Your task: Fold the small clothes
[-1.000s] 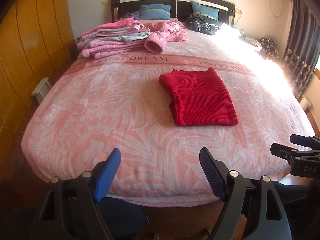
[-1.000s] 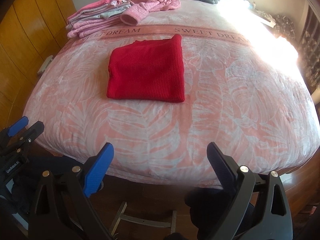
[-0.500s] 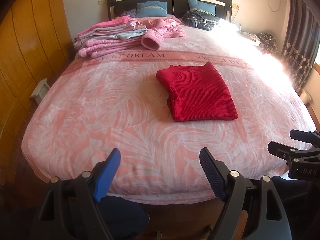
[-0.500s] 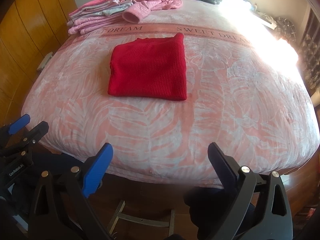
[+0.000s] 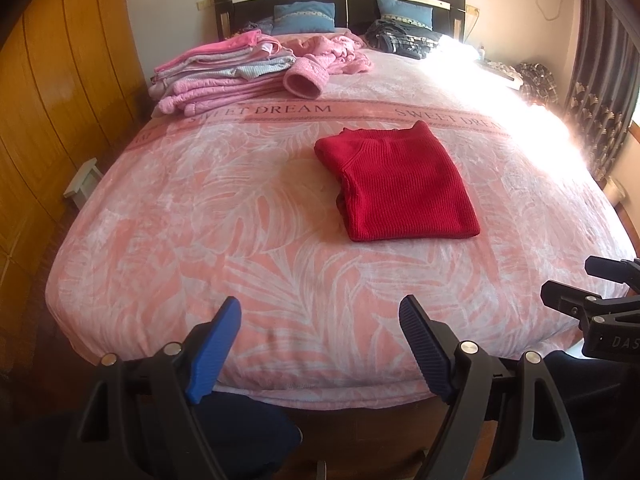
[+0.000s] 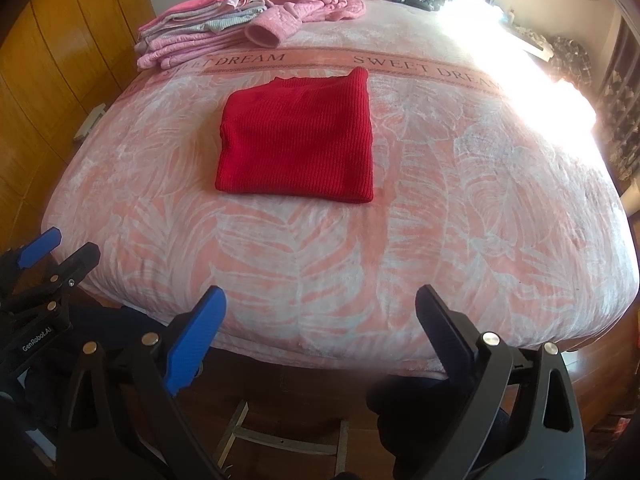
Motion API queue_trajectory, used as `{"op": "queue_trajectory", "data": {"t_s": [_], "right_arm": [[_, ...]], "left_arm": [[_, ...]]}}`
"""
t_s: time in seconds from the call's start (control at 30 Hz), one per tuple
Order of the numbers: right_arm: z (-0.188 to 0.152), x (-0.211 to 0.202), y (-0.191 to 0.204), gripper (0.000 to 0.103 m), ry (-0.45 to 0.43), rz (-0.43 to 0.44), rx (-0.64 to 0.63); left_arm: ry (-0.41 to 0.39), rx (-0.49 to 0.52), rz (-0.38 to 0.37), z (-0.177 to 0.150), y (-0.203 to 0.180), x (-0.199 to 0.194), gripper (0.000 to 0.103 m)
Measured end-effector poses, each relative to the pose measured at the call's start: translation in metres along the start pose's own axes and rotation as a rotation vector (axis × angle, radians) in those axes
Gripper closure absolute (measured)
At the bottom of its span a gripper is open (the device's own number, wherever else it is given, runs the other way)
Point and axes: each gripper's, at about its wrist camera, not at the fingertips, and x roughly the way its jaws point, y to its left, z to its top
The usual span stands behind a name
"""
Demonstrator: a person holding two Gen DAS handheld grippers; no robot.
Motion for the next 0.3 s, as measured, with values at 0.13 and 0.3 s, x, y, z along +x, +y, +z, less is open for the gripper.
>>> {"op": "queue_trajectory", "data": {"t_s": [0.13, 0.3], "right_arm": [[0.0003, 0.0010, -0.0004, 0.008, 0.011, 0.006, -0.001], [-0.0005, 0.0024, 0.0008, 0.008, 0.019, 0.004, -0.008]], "left_arm": [[0.002, -0.001, -0.001, 0.0001, -0.0003, 0.0005, 0.021], [0.002, -0.001, -0.002, 0.0007, 0.0007, 0.0008, 0.021]]}}
